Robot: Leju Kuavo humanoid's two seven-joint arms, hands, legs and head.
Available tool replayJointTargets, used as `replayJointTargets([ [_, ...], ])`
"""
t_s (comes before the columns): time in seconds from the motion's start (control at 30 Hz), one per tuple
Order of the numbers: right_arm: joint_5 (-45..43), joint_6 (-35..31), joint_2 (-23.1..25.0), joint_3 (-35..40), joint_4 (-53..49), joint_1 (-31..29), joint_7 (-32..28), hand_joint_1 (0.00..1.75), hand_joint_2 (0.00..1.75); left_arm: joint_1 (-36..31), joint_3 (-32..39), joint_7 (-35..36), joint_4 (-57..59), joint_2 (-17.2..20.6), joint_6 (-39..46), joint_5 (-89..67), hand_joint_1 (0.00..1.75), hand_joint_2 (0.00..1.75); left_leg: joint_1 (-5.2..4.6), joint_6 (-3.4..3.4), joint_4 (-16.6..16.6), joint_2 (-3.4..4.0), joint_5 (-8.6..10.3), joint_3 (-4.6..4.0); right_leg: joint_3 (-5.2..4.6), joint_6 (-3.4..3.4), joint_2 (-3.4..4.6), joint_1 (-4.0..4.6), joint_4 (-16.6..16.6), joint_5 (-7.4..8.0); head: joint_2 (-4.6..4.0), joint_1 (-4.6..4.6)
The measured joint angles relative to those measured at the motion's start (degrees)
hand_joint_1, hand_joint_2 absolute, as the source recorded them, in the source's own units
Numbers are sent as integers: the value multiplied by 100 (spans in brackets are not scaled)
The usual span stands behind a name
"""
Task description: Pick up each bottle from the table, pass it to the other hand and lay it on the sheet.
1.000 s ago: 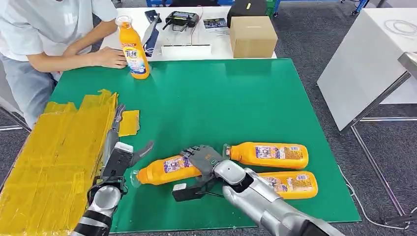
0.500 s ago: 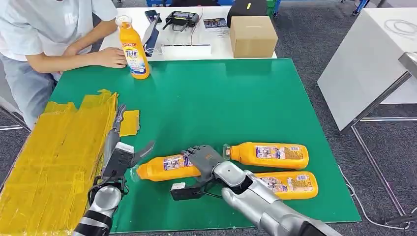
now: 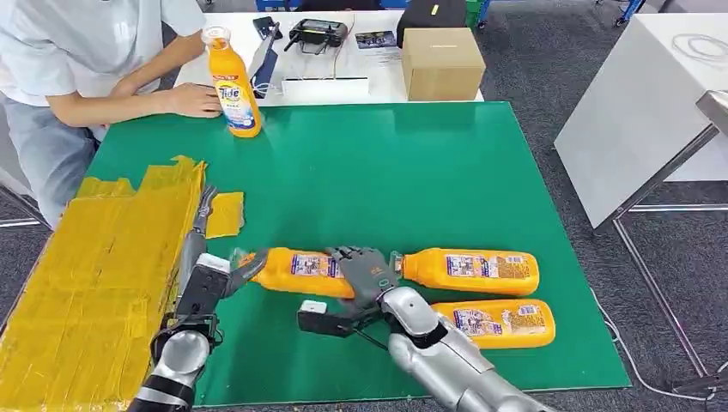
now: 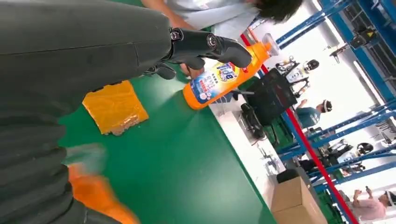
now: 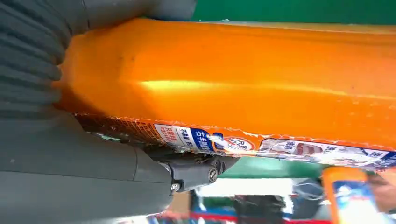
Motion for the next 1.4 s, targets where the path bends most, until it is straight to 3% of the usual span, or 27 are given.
replayJointTargets([
  [0.17,-1433,265,44,-726,-227,149,-509,175,175,32,0,-81,-15,0,114,2,0,175,0,0,0,0,0,0,0,0,0,0,0,0,0,-2],
  [0.7,-2821,194,164,-1770,-339,301,-1018,175,175,47,0,-225,24,-2,218,392,0,175,0,0,0,1,0,0,-1,0,0,0,0,0,0,-2],
  [1.1,-2981,-107,186,-1846,-1177,718,-1831,175,175,60,-238,552,-9,59,-2910,2982,0,175,0,0,0,1,-1,-1,-2,0,1,0,0,0,0,-2],
  [1.4,-2827,-227,186,-1674,-1333,795,-1860,175,175,30,-402,758,-81,109,-3268,3556,0,175,0,0,0,1,0,0,-2,0,1,0,0,0,0,-2],
])
